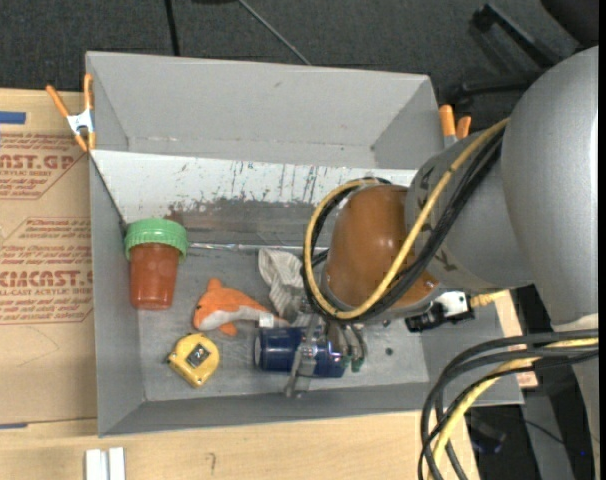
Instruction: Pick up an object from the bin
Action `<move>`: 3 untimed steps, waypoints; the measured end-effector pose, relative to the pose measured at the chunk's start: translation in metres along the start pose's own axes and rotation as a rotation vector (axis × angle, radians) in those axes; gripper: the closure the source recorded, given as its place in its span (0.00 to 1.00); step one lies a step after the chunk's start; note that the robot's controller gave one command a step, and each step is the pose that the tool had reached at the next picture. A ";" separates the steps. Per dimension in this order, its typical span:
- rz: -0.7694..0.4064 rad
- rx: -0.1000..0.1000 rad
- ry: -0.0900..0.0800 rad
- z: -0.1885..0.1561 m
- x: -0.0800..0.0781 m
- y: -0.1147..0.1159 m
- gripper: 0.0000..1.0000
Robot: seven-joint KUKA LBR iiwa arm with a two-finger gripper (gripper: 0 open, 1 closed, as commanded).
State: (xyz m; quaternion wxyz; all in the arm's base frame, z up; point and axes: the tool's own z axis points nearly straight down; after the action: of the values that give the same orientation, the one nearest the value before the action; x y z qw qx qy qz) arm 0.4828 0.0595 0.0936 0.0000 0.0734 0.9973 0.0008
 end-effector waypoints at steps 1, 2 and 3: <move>-0.027 0.003 0.003 -0.011 0.004 0.008 0.00; -0.038 0.001 -0.001 -0.027 -0.002 0.007 0.00; 0.003 0.001 0.001 0.026 -0.008 0.002 0.00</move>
Offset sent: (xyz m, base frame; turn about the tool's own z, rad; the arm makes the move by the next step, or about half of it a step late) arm 0.0086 -0.0014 0.0064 -0.0281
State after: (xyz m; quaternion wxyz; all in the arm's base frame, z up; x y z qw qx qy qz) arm 0.4906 0.0600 0.0672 -0.0005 0.0748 0.9972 0.0005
